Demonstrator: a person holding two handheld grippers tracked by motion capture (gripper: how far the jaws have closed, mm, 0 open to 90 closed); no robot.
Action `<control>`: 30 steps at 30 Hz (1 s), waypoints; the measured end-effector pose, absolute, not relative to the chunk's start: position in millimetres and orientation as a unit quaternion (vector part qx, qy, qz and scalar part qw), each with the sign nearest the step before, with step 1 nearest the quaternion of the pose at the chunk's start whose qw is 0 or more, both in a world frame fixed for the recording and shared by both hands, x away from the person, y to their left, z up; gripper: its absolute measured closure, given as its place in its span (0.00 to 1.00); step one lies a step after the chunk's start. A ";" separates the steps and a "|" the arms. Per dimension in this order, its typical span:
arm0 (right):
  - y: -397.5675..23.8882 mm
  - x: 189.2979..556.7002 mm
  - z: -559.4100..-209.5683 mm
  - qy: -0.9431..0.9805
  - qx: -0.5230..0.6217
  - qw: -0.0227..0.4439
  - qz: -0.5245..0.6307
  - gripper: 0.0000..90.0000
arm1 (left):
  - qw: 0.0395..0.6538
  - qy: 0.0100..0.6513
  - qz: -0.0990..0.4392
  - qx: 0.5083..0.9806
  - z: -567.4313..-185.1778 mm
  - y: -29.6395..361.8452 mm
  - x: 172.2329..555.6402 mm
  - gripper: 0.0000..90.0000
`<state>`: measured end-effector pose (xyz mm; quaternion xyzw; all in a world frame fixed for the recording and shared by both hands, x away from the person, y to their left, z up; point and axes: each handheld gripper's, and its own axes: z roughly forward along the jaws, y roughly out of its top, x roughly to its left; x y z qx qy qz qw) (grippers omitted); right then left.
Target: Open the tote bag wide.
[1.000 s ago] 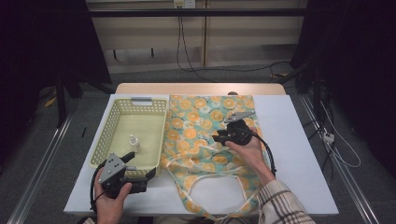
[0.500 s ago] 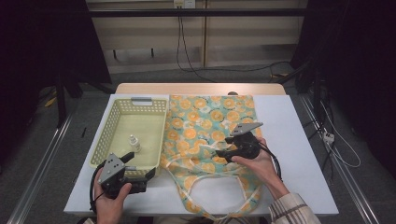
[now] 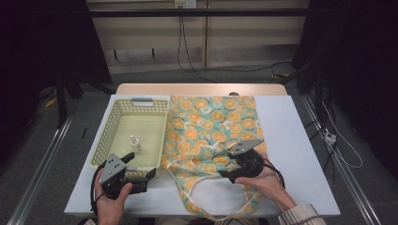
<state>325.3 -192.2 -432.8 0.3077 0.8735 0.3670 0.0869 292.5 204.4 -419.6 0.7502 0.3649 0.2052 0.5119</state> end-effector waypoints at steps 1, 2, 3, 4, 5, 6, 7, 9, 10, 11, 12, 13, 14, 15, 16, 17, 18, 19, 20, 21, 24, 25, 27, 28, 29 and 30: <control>-191.9 324.0 -433.9 0.875 0.307 0.083 0.365 0.31 | 0.515 0.369 0.204 0.747 -419.9 203.9 292.7 0.06; -191.0 322.8 -435.5 0.876 0.304 0.084 0.364 0.32 | 0.514 0.368 0.204 0.747 -420.0 204.1 293.2 0.06; -188.2 320.7 -438.4 0.880 0.295 0.086 0.362 0.36 | 0.513 0.367 0.203 0.748 -420.1 204.3 293.6 0.06; -188.2 320.7 -438.4 0.880 0.295 0.086 0.362 0.36 | 0.514 0.368 0.203 0.748 -420.2 204.3 293.4 0.06; -186.3 320.1 -439.7 0.882 0.291 0.084 0.360 0.36 | 0.514 0.368 0.203 0.748 -420.2 204.3 293.2 0.06; -184.2 319.4 -440.6 0.885 0.286 0.084 0.357 0.38 | 0.515 0.369 0.202 0.747 -420.2 204.4 292.6 0.06; -182.1 318.8 -441.2 0.889 0.278 0.084 0.353 0.39 | 0.515 0.368 0.202 0.748 -420.1 204.8 292.3 0.06; -177.3 318.4 -443.8 0.897 0.266 0.088 0.343 0.43 | 0.514 0.364 0.204 0.749 -419.7 206.0 292.0 0.06; -177.3 318.4 -443.8 0.897 0.266 0.088 0.343 0.43 | 0.514 0.364 0.203 0.750 -419.7 206.2 292.0 0.06; -176.2 318.6 -445.0 0.898 0.267 0.089 0.340 0.44 | 0.514 0.364 0.204 0.750 -419.6 206.4 291.9 0.06; -175.5 319.2 -446.2 0.900 0.263 0.091 0.335 0.46 | 0.517 0.365 0.203 0.747 -419.5 206.2 291.8 0.06; -175.0 319.6 -447.4 0.901 0.263 0.090 0.332 0.47 | 0.516 0.365 0.204 0.747 -419.4 206.2 291.6 0.06; -174.6 320.0 -448.4 0.903 0.262 0.089 0.329 0.50 | 0.515 0.363 0.203 0.749 -419.3 206.7 291.6 0.06; -174.3 320.4 -449.4 0.904 0.261 0.089 0.326 0.53 | 0.517 0.364 0.202 0.748 -419.4 206.4 291.2 0.06; -174.1 320.9 -450.3 0.905 0.262 0.089 0.323 0.57 | 0.516 0.363 0.204 0.749 -419.1 206.8 291.0 0.06; -174.0 321.5 -451.0 0.906 0.261 0.085 0.321 0.61 | 0.517 0.363 0.204 0.748 -419.0 206.8 290.6 0.06; -174.4 322.1 -451.3 0.905 0.263 0.078 0.325 0.65 | 0.516 0.361 0.205 0.749 -418.8 207.1 290.5 0.06; -174.6 322.6 -451.3 0.905 0.262 0.076 0.327 0.69 | 0.516 0.361 0.205 0.749 -418.7 207.3 290.2 0.06; -174.6 322.9 -451.3 0.905 0.263 0.074 0.327 0.74 | 0.517 0.362 0.205 0.748 -418.7 207.3 290.0 0.06; -174.7 323.2 -451.2 0.903 0.264 0.070 0.331 0.77 | 0.519 0.363 0.204 0.747 -418.8 207.1 289.8 0.06; -176.0 325.0 -451.9 0.902 0.265 0.061 0.335 0.85 | 0.517 0.361 0.205 0.749 -418.6 207.2 289.9 0.06; -176.6 325.9 -452.2 0.900 0.270 0.051 0.339 0.86 | 0.517 0.361 0.204 0.749 -418.6 207.0 290.0 0.06; -177.0 326.1 -451.8 0.900 0.268 0.050 0.340 0.90 | 0.516 0.362 0.204 0.749 -418.6 206.8 290.1 0.06; -177.0 326.1 -451.8 0.900 0.268 0.050 0.340 0.90 | 0.516 0.362 0.204 0.749 -418.6 206.7 290.0 0.06; -177.3 326.0 -451.3 0.899 0.268 0.048 0.344 0.93 | 0.516 0.362 0.204 0.749 -418.7 206.7 290.0 0.06; -177.7 325.7 -450.6 0.896 0.271 0.042 0.348 0.95 | 0.516 0.360 0.205 0.750 -418.6 207.1 290.2 0.06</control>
